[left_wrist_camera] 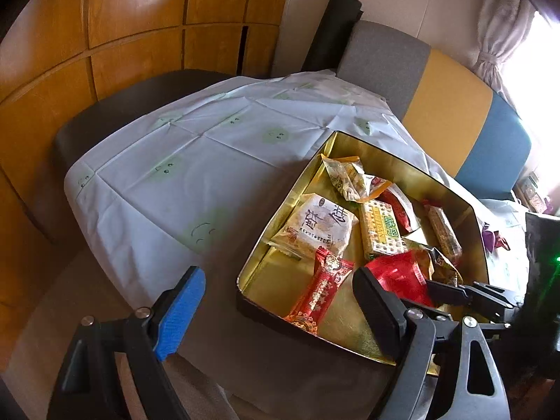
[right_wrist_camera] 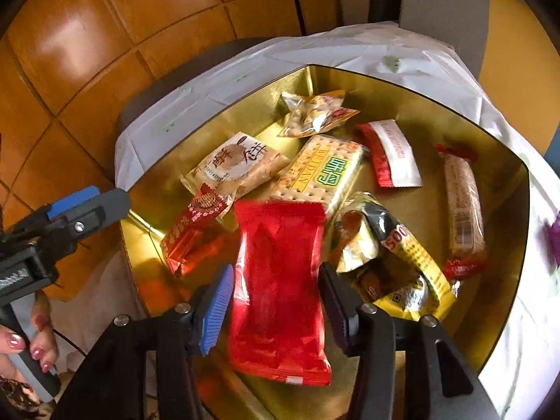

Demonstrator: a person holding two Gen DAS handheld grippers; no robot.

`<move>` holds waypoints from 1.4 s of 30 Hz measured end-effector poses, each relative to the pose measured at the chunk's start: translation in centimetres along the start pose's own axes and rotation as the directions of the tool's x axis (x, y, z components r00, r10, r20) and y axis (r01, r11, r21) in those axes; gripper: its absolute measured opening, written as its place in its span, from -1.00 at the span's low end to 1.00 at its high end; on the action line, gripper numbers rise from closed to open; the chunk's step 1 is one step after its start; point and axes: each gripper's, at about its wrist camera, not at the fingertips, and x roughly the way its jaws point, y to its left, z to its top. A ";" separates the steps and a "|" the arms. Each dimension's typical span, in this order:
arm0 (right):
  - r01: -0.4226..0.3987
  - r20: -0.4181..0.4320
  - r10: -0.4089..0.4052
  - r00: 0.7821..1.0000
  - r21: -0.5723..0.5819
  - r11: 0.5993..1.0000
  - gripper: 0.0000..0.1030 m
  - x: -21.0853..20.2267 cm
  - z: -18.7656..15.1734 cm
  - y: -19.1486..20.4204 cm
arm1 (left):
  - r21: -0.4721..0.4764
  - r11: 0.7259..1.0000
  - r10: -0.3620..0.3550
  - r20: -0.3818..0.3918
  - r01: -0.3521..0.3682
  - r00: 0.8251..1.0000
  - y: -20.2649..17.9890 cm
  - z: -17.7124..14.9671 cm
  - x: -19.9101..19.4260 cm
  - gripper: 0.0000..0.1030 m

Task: Organize snacks
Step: 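Carry the red rectangular packet into the gold tin and open the right tool, then move the left tool to the purple candy and grasp it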

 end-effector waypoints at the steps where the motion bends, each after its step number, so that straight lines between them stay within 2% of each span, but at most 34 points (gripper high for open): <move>1: -0.015 0.001 0.015 1.000 0.015 1.000 -0.01 -0.1 -0.1 -0.2 | -0.003 1.000 -0.002 -0.001 0.002 1.000 -0.1 0.0 0.0 0.68; 4: -0.063 -0.013 0.064 0.998 0.054 0.997 -0.01 0.4 0.0 -0.4 | 0.003 1.000 -0.001 0.001 0.001 1.000 -0.3 0.0 0.1 0.68; 8: -0.081 0.024 0.080 0.997 0.051 0.995 -0.01 -0.2 0.2 -0.1 | 0.020 1.000 0.006 0.001 -0.006 1.000 -0.6 0.0 0.0 0.68; 12: -0.065 0.144 0.052 0.988 0.086 0.994 -0.01 -3.2 -0.4 -0.8 | 0.027 1.000 0.004 -0.011 -0.004 1.000 -1.0 -0.1 0.2 0.68; 15: -0.024 0.225 -0.009 0.974 0.141 0.990 -0.01 -5.6 -1.2 -2.2 | 0.050 0.999 -0.002 -0.021 0.003 1.000 -1.8 -0.4 0.4 0.68; 19: 0.073 0.288 -0.141 0.947 0.234 0.969 -0.01 -8.4 -2.8 -5.3 | 0.094 0.995 -0.037 -0.025 0.039 0.999 -3.5 -0.7 0.2 0.68; 24: 0.180 0.279 -0.298 0.913 0.379 0.908 -0.01 -10.5 -5.8 -10.3 | 0.155 0.984 -0.077 -0.037 0.082 0.996 -6.5 -1.1 -0.1 0.68; 26: 0.238 0.261 -0.370 0.892 0.426 0.873 -0.01 -11.2 -7.2 -12.5 | 0.187 0.977 -0.097 -0.042 0.103 0.994 -8.0 -1.2 -0.2 0.68; 31: 0.384 0.215 -0.537 0.816 0.493 0.781 -0.01 -12.5 -10.8 -17.3 | 0.277 0.947 -0.161 -0.038 0.165 0.986 -12.5 -1.1 -1.1 0.69; 33: 0.433 0.191 -0.588 0.786 0.509 0.744 -0.01 -13.0 -12.0 -19.2 | 0.306 0.934 -0.185 -0.037 0.187 0.982 -14.4 -1.0 -1.3 0.79; 35: 0.455 0.175 -0.615 0.769 0.527 0.718 -0.01 -13.1 -12.7 -20.5 | 0.334 0.918 -0.214 -0.032 0.212 0.976 -16.6 -0.7 -1.4 0.91; 40: 0.443 0.168 -0.629 0.759 0.575 0.688 -0.01 -13.6 -14.7 -23.2 | 0.418 0.868 -0.274 -0.051 0.270 0.960 -23.3 0.2 -1.0 0.91; 42: 0.410 0.176 -0.612 0.771 0.597 0.689 -0.01 -13.6 -15.3 -23.9 | 0.439 0.849 -0.295 -0.066 0.293 0.953 -26.1 0.7 -0.6 0.91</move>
